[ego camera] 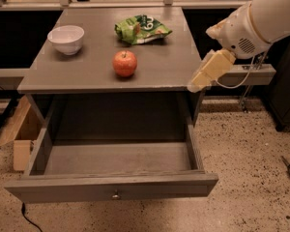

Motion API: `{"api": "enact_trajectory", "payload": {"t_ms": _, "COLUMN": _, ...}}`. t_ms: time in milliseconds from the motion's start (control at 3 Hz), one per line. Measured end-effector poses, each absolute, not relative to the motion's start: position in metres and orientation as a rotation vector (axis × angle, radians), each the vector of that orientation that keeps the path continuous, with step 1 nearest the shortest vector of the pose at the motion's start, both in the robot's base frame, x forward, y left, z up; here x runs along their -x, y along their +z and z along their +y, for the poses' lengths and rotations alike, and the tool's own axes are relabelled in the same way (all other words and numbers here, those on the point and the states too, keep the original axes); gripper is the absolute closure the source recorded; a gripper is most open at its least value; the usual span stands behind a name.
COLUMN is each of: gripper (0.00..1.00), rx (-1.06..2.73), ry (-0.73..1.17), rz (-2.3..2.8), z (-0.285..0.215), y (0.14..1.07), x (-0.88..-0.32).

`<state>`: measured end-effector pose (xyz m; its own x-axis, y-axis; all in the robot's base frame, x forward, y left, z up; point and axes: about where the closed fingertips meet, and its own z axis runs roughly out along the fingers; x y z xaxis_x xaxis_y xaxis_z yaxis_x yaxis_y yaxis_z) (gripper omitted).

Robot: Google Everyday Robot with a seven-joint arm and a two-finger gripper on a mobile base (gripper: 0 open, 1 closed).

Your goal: Place apple into top drawer

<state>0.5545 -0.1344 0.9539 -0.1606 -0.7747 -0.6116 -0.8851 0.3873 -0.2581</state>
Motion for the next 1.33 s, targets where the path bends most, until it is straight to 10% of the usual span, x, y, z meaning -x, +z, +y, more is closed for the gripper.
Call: {"api": "enact_trajectory", "payload": {"t_ms": 1333, "gripper": 0.00, "rx": 1.245, "ry": 0.507, "rz": 1.899, "z": 0.000, "y": 0.866, "x": -0.690}}
